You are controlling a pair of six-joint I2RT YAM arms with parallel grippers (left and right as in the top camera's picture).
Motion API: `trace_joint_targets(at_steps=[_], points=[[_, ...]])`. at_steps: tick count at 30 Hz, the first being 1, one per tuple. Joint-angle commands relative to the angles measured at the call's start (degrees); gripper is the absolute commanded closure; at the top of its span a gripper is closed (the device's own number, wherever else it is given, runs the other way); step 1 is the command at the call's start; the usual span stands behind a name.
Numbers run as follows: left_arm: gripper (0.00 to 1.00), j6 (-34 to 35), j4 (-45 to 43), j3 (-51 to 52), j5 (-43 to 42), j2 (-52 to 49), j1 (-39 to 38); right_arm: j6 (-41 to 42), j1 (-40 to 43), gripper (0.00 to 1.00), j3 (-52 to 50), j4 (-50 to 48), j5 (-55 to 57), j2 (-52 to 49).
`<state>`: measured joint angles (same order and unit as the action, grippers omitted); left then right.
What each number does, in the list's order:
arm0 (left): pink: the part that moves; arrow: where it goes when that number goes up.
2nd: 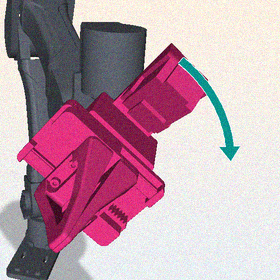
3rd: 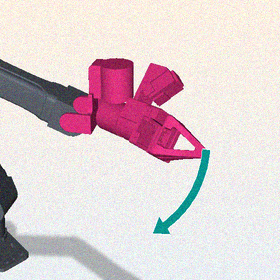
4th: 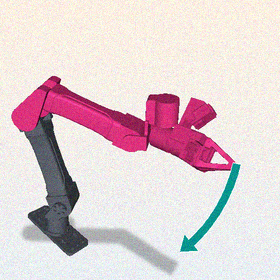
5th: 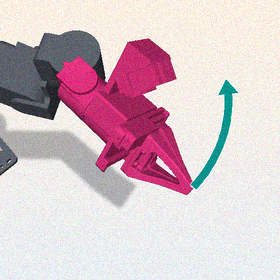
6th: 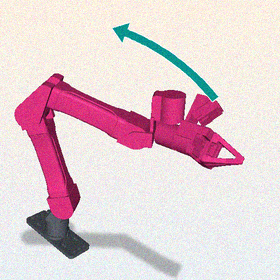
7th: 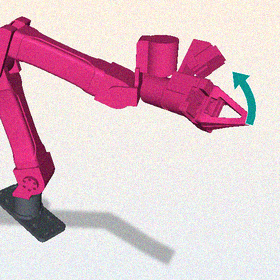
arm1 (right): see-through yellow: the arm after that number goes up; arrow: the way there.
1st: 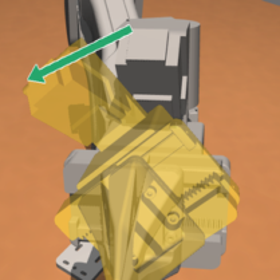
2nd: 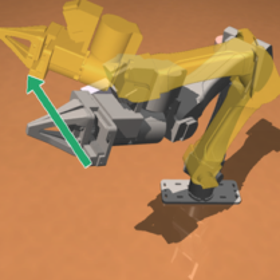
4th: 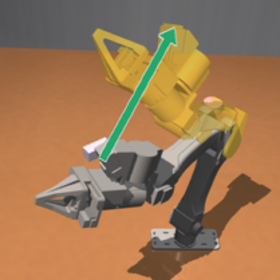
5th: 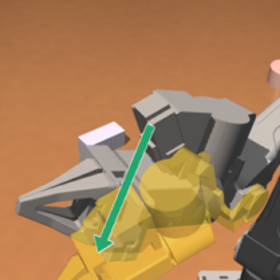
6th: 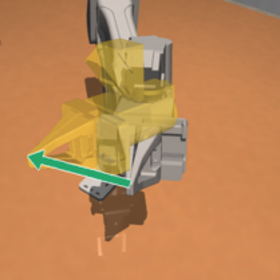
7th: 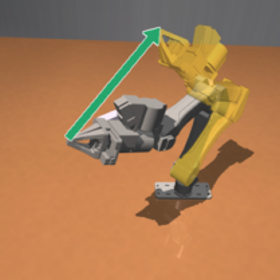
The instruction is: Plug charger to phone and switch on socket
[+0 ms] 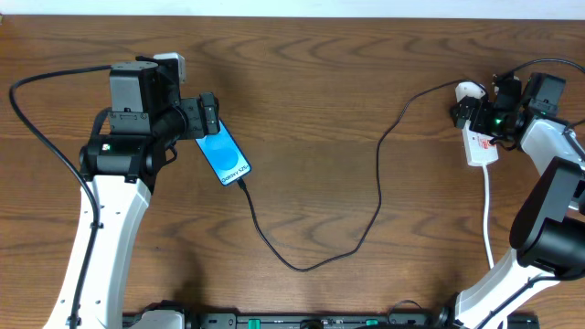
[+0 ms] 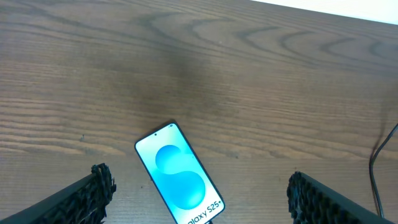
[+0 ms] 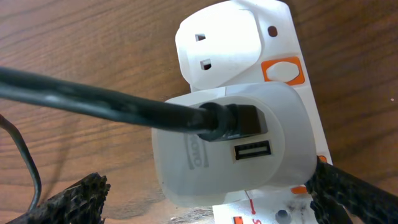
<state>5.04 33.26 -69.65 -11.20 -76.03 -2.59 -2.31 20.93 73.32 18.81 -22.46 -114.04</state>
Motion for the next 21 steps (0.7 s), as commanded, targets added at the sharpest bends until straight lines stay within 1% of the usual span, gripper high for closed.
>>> trace_joint_targets(at_steps=[1,11,18,21], points=[[0.09,-0.74,0.17,0.04,0.79,-0.07,0.00,3.08,-2.36,0.01,-2.84,2.19,-5.35,-1.44],[0.09,-0.74,0.17,0.04,0.79,-0.07,0.00,3.58,-5.42,0.01,-2.84,0.61,-4.98,-1.44],[0.09,-0.76,0.17,0.04,0.79,-0.07,0.00,3.56,-5.55,0.01,-2.84,0.55,-4.44,-1.44],[0.09,-0.74,0.17,0.04,0.79,-0.07,0.00,3.61,-5.53,0.01,-2.84,0.55,-2.45,-1.42]])
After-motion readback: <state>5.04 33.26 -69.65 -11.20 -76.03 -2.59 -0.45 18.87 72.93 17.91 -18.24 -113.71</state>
